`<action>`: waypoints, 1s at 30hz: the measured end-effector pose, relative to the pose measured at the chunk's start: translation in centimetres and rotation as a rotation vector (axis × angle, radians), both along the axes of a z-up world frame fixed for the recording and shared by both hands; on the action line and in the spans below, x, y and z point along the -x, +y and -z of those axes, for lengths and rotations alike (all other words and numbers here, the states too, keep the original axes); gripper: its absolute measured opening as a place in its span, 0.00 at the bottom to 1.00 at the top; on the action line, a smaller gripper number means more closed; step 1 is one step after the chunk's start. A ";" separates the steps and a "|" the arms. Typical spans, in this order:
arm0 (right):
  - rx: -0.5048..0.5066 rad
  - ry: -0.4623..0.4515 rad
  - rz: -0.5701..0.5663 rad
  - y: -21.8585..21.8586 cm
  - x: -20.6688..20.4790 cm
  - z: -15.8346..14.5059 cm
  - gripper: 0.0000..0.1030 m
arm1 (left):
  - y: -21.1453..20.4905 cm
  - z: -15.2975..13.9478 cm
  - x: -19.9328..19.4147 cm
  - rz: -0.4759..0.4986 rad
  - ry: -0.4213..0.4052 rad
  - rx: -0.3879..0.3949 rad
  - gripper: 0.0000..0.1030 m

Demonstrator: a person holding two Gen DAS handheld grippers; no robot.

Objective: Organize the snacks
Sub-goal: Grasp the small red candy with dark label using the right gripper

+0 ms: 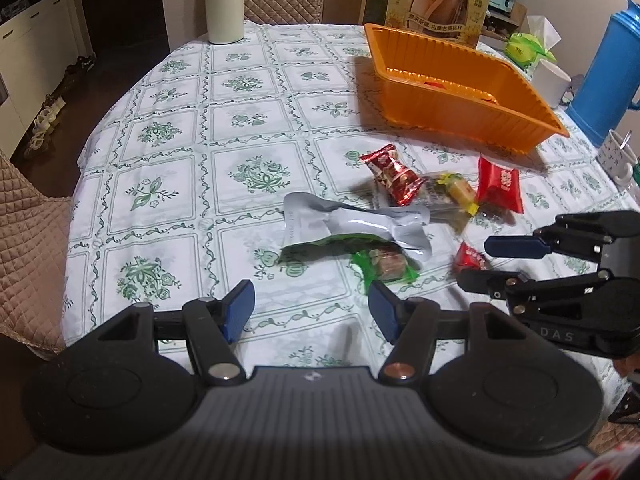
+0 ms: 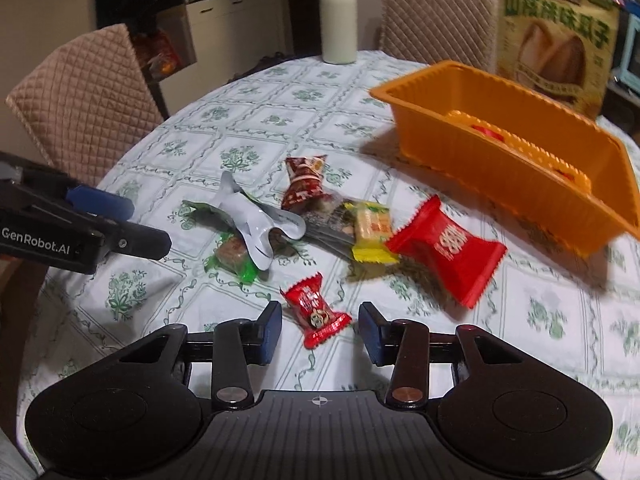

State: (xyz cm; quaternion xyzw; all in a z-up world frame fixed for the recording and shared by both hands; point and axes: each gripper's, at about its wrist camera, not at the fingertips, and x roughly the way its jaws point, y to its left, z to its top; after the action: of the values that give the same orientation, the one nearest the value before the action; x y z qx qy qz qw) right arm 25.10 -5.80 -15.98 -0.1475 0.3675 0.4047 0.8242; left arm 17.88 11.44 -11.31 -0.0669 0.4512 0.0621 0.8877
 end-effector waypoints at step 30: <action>-0.156 0.143 0.284 -6.8 -3.0 -1.7 0.19 | -1.4 2.4 -5.6 0.497 -0.011 -0.333 0.59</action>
State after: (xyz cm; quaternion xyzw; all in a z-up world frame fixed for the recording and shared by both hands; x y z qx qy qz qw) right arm 28.12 -12.59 -14.26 -0.0003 0.4098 0.3208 0.8539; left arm 23.45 10.00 -13.73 0.1919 0.4327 -0.0841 0.8769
